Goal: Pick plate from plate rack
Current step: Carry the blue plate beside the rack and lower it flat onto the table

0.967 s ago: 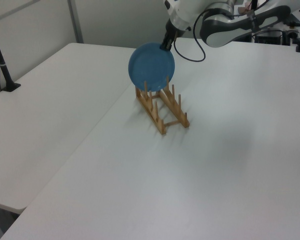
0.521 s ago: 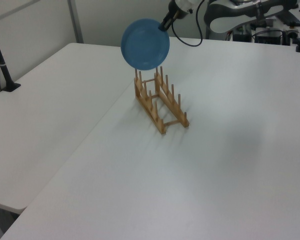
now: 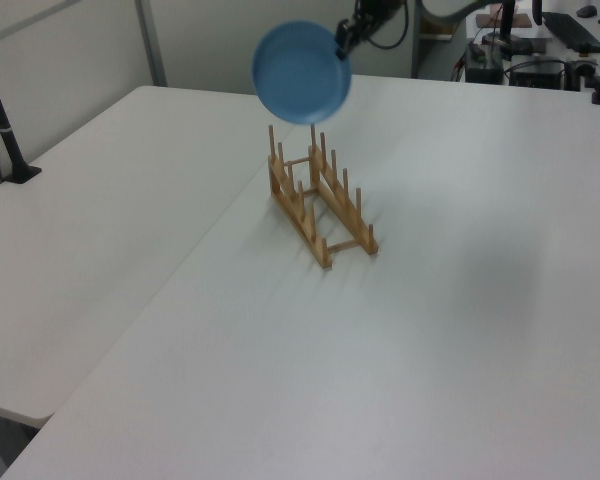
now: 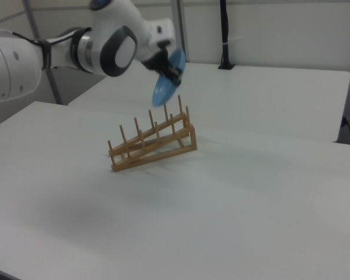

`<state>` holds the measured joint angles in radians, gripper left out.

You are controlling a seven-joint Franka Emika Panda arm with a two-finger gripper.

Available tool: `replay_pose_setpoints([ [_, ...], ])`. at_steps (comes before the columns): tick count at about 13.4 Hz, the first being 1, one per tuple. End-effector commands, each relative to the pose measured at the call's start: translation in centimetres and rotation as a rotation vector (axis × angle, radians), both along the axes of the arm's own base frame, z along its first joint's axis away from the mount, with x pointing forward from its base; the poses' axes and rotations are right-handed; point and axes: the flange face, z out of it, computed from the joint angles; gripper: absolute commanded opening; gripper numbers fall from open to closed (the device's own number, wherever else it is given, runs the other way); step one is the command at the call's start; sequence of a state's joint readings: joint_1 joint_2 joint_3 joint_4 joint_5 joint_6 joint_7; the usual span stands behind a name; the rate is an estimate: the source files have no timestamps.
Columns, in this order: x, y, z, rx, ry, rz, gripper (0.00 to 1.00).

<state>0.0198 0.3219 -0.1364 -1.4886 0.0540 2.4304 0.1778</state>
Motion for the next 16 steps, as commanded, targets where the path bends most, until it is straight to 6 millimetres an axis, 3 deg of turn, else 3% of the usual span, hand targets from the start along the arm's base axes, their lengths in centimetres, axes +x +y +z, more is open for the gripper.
replay_pose_setpoints([
  [1,-4.2,-4.9,-2.2,0.224,0.25,0.128,0.0],
  [4,-7.3,-8.5,-3.9,0.276,0.427,0.215,0.0],
  [6,-8.9,-10.0,-6.0,0.265,0.521,0.348,0.0],
  [9,-10.6,-10.2,-12.1,0.178,0.705,0.451,0.01],
  [10,-10.7,-10.1,-15.1,0.151,0.776,0.467,0.01],
  [14,-10.4,-10.0,-19.8,0.092,0.812,0.506,0.01],
  [16,-10.6,-10.2,-21.1,0.064,0.809,0.524,0.02],
])
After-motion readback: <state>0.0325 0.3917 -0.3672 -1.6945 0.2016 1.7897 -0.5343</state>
